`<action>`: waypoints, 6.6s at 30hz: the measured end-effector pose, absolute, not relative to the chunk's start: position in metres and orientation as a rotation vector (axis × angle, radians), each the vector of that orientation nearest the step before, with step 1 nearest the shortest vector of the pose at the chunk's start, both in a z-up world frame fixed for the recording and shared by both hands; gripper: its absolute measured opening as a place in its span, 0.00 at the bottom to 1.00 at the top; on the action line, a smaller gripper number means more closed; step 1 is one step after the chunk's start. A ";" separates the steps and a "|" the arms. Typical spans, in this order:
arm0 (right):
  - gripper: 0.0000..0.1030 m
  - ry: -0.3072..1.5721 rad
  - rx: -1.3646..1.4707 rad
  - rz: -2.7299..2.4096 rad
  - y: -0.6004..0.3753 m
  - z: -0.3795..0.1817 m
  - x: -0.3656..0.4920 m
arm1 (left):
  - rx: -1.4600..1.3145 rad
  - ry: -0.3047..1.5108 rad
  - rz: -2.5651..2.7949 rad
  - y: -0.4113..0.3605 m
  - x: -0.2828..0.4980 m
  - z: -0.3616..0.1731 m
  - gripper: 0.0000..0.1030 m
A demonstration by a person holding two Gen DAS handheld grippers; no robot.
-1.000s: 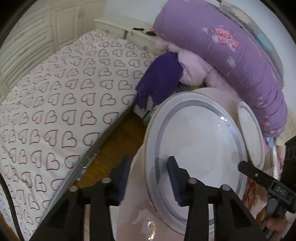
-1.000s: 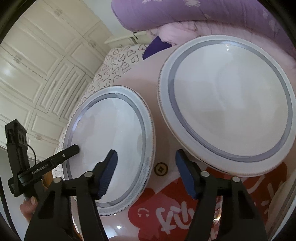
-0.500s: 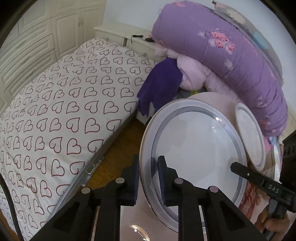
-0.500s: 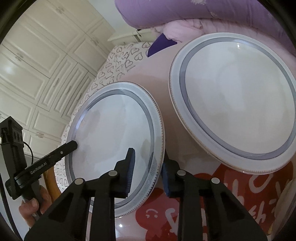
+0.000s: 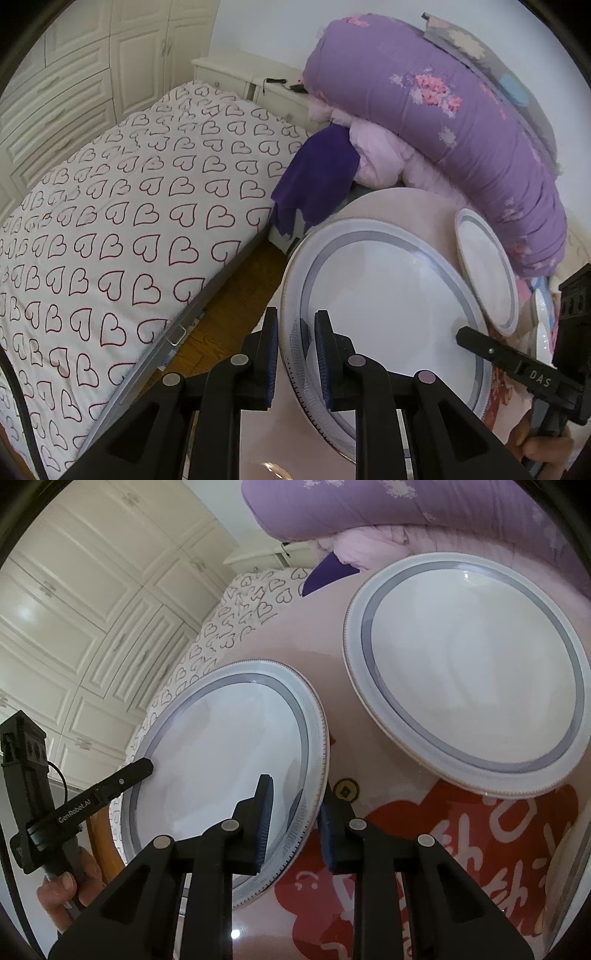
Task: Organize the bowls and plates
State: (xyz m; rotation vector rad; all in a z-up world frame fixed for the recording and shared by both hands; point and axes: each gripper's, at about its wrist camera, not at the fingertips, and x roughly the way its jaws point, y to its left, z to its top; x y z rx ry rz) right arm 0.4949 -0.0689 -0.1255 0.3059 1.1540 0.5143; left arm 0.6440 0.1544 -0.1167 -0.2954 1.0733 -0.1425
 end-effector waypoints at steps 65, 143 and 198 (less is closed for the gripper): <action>0.23 1.013 0.165 0.532 -0.167 -0.114 0.245 | -0.215 1.057 -0.227 0.079 0.360 -0.062 0.14; 1.00 0.730 0.084 0.322 -0.258 -0.002 0.427 | -0.119 0.825 -0.214 -0.003 0.523 0.009 0.99; 0.46 1.334 0.131 0.483 -0.229 -0.137 0.640 | -0.355 1.322 -0.313 -0.067 0.824 -0.186 0.16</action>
